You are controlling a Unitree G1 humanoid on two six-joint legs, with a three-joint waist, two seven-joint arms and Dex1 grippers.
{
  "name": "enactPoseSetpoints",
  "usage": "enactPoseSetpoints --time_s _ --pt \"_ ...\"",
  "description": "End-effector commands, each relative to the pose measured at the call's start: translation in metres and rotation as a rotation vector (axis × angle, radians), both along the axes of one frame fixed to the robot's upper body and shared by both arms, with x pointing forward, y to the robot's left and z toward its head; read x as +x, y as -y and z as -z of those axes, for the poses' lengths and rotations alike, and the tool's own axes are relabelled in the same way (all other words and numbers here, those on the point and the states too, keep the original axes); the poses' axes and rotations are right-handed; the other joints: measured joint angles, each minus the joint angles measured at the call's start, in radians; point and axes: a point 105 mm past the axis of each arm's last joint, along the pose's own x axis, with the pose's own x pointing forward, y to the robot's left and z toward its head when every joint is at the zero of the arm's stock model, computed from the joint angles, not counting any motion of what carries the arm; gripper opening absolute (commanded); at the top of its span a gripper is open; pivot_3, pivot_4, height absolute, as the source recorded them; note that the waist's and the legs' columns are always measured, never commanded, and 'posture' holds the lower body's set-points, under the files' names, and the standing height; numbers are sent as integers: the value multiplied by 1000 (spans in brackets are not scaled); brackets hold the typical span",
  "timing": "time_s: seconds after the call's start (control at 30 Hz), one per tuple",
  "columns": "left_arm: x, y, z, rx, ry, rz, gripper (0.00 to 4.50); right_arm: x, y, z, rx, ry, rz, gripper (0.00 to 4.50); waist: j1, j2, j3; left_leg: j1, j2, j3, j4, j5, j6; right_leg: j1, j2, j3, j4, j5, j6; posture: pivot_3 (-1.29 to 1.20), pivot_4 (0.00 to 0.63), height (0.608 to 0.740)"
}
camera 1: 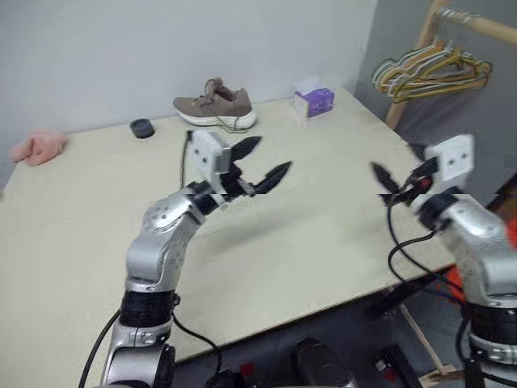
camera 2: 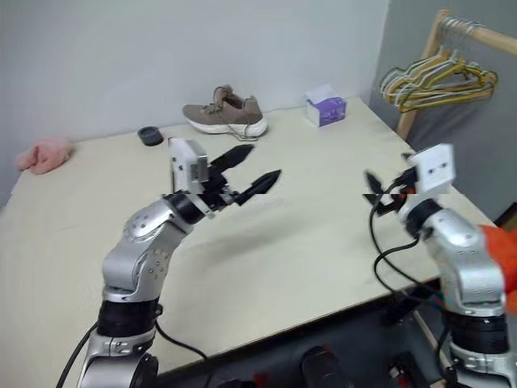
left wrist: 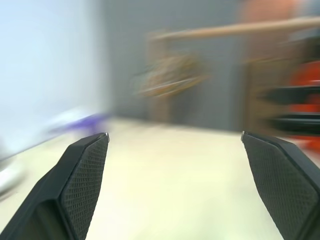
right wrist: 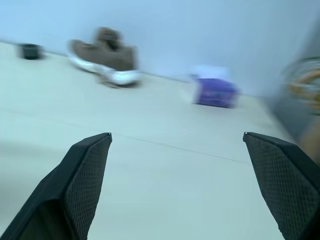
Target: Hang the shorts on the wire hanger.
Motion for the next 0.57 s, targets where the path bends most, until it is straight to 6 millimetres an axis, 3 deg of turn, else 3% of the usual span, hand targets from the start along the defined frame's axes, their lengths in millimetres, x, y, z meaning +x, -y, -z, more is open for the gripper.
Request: enactPoseSetpoints --time_s 0.03,0.13,0.3,0.4,0.57 --pt "-2 -64 13 98 19 -462 4500 9 -26 17 36 27 -15 4492 28 -4 -4 1 0 0 -1 0 0 0 0 0 0 0 0 -131 42 740" --pt "-13 -95 54 198 -119 -682 4500 20 -45 45 81 -18 -6 4492 79 -9 -7 1 0 -1 -1 0 -1 0 -1 -1 1 3 -5 -46 29 740" --pt "-24 -103 81 106 -204 -696 4500 34 -60 70 98 -46 -16 4492 184 -13 -9 -2 -2 -3 1 0 0 -1 -6 -12 2 5 -7 12 27 740" --pt "-22 -104 87 80 -233 -688 4500 38 -65 76 108 -51 -30 4492 233 -14 -10 0 -2 -4 1 1 1 1 -6 -16 2 7 -10 25 34 740" --pt "-19 -107 85 62 -229 -690 4500 40 -68 77 110 -46 -40 4492 260 -15 -11 0 -2 -4 1 1 1 1 -6 -16 2 7 -10 38 61 740"
